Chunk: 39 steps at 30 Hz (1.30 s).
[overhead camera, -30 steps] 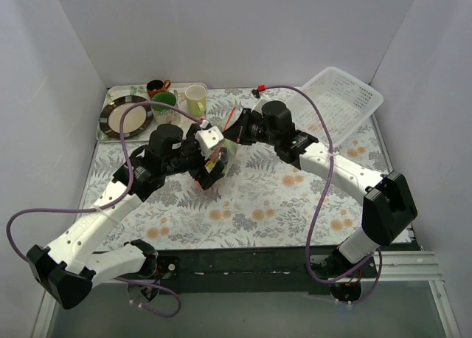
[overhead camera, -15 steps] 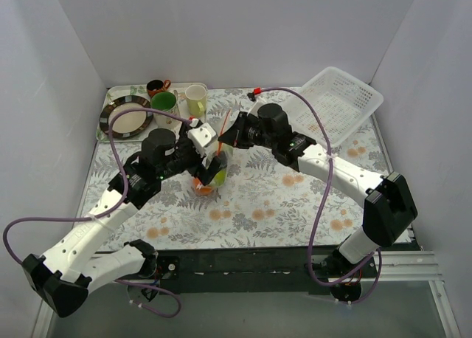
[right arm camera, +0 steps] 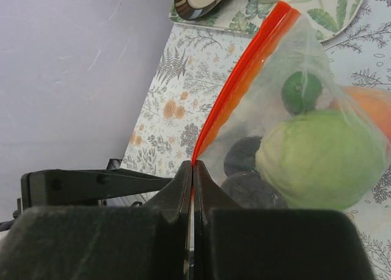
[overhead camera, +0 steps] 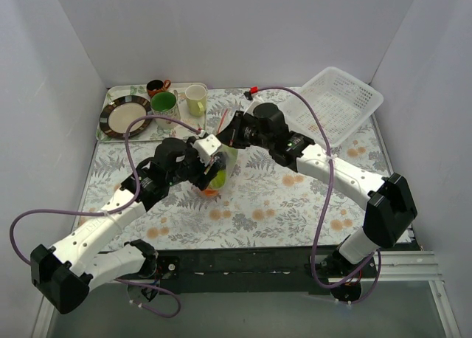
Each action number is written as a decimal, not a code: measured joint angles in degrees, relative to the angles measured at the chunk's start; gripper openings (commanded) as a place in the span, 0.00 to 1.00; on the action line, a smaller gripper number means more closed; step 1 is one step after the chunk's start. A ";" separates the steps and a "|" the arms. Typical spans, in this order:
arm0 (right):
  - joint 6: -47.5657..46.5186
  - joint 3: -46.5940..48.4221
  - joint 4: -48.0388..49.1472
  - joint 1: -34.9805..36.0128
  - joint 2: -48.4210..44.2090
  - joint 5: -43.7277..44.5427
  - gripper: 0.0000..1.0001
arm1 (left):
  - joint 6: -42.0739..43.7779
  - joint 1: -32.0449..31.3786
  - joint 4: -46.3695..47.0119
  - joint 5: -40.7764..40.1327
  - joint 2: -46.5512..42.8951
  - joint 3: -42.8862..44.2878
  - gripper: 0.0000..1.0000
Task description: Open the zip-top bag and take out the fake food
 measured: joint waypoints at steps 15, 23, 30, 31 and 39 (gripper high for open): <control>-8.35 0.81 -7.82 -4.15 -2.27 3.67 0.80 | 4.37 0.00 -1.77 -4.04 0.39 2.78 0.07; -26.18 0.46 -14.64 -17.11 -6.56 17.14 0.93 | 10.84 0.20 -5.27 -10.10 -4.00 2.64 0.00; -35.85 0.55 -17.29 -22.47 -0.72 23.06 0.93 | 12.85 1.18 -9.62 -12.83 -7.28 1.51 0.00; -36.63 0.44 -17.27 -23.69 0.48 23.23 0.93 | 12.98 1.25 -10.51 -12.87 -8.15 1.05 0.00; -41.66 0.96 -17.86 -27.78 7.17 25.00 0.94 | 13.46 1.29 -15.21 -13.03 -10.80 0.39 0.00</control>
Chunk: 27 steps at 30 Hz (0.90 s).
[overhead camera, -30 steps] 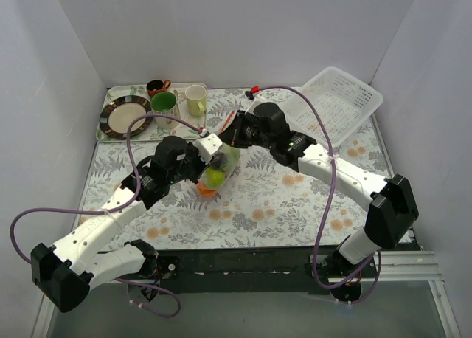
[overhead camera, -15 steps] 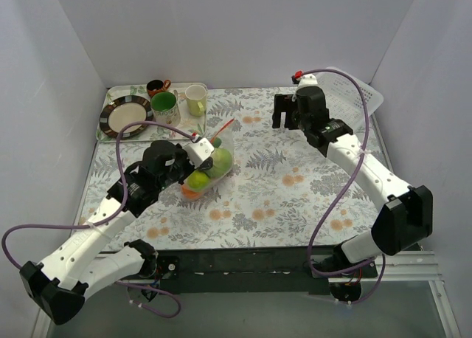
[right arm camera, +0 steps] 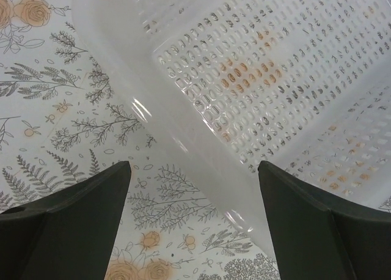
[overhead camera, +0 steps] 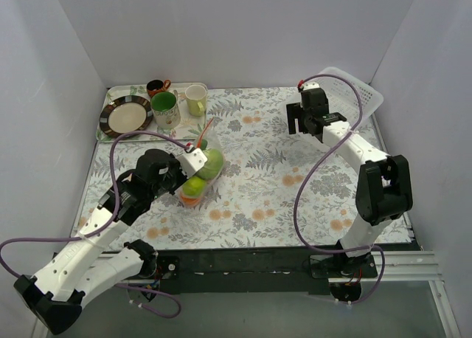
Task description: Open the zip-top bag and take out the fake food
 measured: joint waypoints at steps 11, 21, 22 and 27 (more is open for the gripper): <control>-1.62 5.42 1.20 -0.33 9.75 -4.22 0.81 | -0.52 0.00 -0.39 0.46 0.63 0.52 0.00; -0.94 -1.62 2.84 7.61 7.02 -5.44 0.68 | -0.13 0.00 -0.15 0.48 2.43 2.47 0.00; -0.68 -2.69 2.93 9.86 6.05 -5.35 0.68 | -0.11 0.00 -0.15 0.48 2.73 2.71 0.00; 1.25 -7.43 2.93 22.67 1.05 -6.03 0.61 | -0.13 0.00 -0.04 0.63 4.24 4.59 0.00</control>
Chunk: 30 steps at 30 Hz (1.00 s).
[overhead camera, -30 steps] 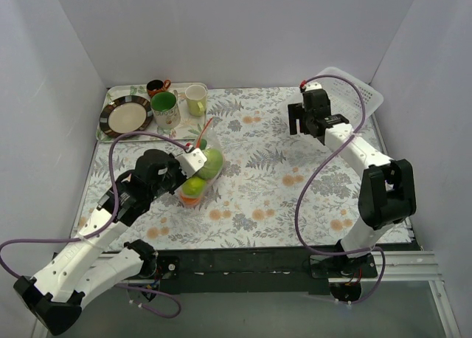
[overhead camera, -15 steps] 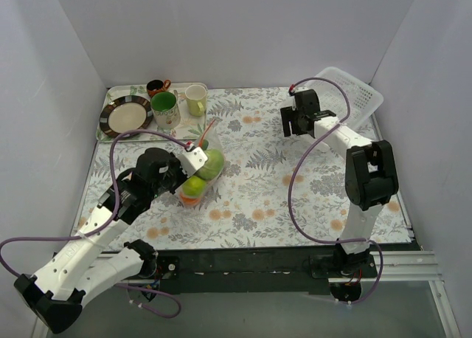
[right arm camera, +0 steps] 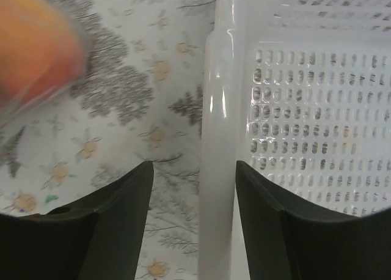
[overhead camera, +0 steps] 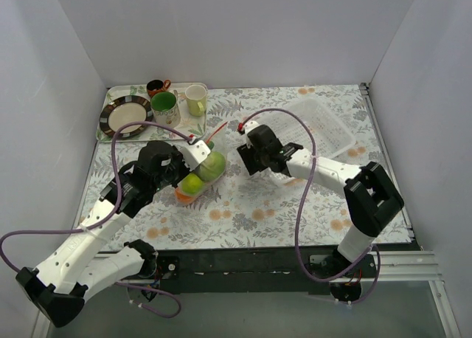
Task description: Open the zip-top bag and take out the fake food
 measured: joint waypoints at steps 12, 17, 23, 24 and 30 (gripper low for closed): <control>7.85 -15.78 -4.72 24.26 -13.20 1.31 0.59 | 0.31 0.00 0.02 -0.04 0.17 1.27 0.00; 11.28 -15.85 -12.94 28.30 -17.00 5.05 0.74 | 0.31 0.07 0.35 -0.04 0.50 1.53 0.00; 17.20 -9.25 -27.21 25.35 -20.06 13.55 0.90 | 0.28 0.07 0.46 -0.07 1.11 2.27 0.00; 18.82 -8.35 -28.65 25.16 -20.48 14.99 0.90 | 0.28 0.07 0.50 -0.07 1.14 2.27 0.00; 29.99 -3.80 -33.94 23.76 -29.77 23.02 0.86 | 0.20 0.07 1.53 -1.55 1.64 2.25 0.00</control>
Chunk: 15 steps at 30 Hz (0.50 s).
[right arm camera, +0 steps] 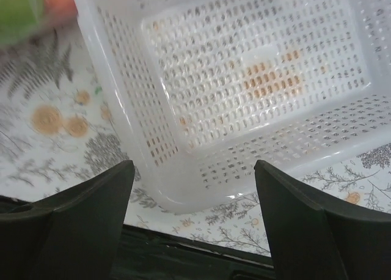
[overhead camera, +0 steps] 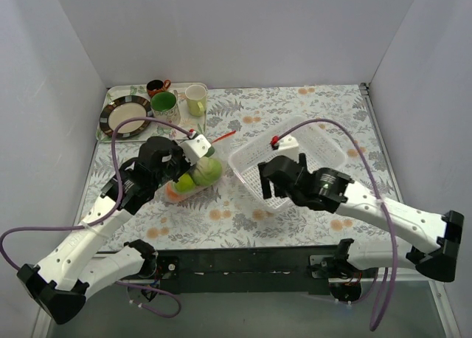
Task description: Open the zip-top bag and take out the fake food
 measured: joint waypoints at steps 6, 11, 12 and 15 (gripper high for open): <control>4.13 4.87 3.58 -11.72 -4.13 1.03 0.84 | -0.48 0.00 2.14 -3.56 2.08 0.00 0.00; 7.32 16.46 4.94 -22.60 11.19 -1.90 0.83 | -1.92 0.26 2.05 -3.56 2.89 0.00 0.00; 8.28 19.71 4.79 -23.45 15.52 -2.60 0.83 | -2.14 0.28 1.99 -3.50 2.71 0.00 0.00; 12.39 26.62 4.26 -25.40 26.53 -4.07 0.81 | -2.58 0.33 1.20 -2.99 1.86 0.00 0.00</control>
